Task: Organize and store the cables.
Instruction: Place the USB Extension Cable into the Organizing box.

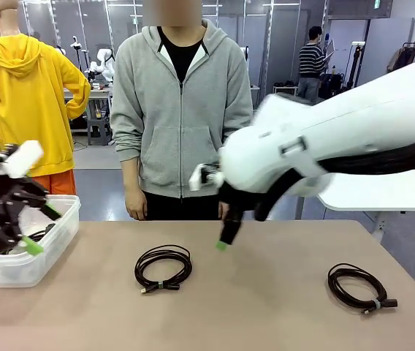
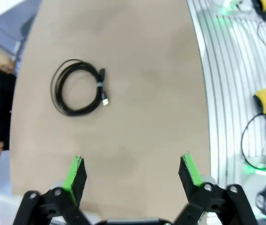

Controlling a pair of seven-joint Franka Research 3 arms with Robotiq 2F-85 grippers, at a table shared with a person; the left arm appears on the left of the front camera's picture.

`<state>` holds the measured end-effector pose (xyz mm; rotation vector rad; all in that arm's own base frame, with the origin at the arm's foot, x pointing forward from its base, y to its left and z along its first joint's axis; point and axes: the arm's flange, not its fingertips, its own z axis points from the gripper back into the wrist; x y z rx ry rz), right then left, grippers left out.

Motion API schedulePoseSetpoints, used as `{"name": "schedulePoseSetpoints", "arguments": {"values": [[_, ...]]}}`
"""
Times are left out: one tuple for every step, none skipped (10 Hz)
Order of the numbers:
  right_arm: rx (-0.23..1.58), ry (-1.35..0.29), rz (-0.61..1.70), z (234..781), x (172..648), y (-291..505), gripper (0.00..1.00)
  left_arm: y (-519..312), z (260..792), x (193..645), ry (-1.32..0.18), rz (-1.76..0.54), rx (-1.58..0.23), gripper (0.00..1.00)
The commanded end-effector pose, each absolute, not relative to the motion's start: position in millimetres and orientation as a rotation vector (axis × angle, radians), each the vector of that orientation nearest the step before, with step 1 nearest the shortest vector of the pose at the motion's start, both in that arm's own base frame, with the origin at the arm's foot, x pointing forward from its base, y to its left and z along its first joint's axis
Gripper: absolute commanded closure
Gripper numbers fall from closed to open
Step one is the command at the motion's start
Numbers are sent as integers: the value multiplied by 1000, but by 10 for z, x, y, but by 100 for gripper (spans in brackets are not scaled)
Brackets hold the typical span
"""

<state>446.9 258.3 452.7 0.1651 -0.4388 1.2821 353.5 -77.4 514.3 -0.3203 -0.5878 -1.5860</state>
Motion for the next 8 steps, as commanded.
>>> {"name": "schedulePoseSetpoints", "arguments": {"values": [[229,-567,1240,4500,3982,1802,0,-1160,5080,3805,-476,-1602,-326,0],[228,-604,1178,4494,3832,1477,0,-1414,5002,3874,-437,-1584,-345,0],[238,-641,1100,4473,3668,1133,0,-1669,4931,3950,-394,-1612,-353,0],[257,-668,1051,4447,3520,878,0,-1891,4859,4001,-366,-1619,-354,0],[285,-678,1042,4423,3406,622,0,-2081,4756,4054,-347,-1599,-321,0],[312,-664,1044,4369,3324,240,0,-2307,4584,4101,-322,-1589,-319,0],[347,-677,1012,4325,3254,27,0,-2407,4476,4127,-311,-1585,-286,0],[376,-714,991,4256,3178,-170,0,-2496,4365,4141,-272,-1590,-300,0]]}}
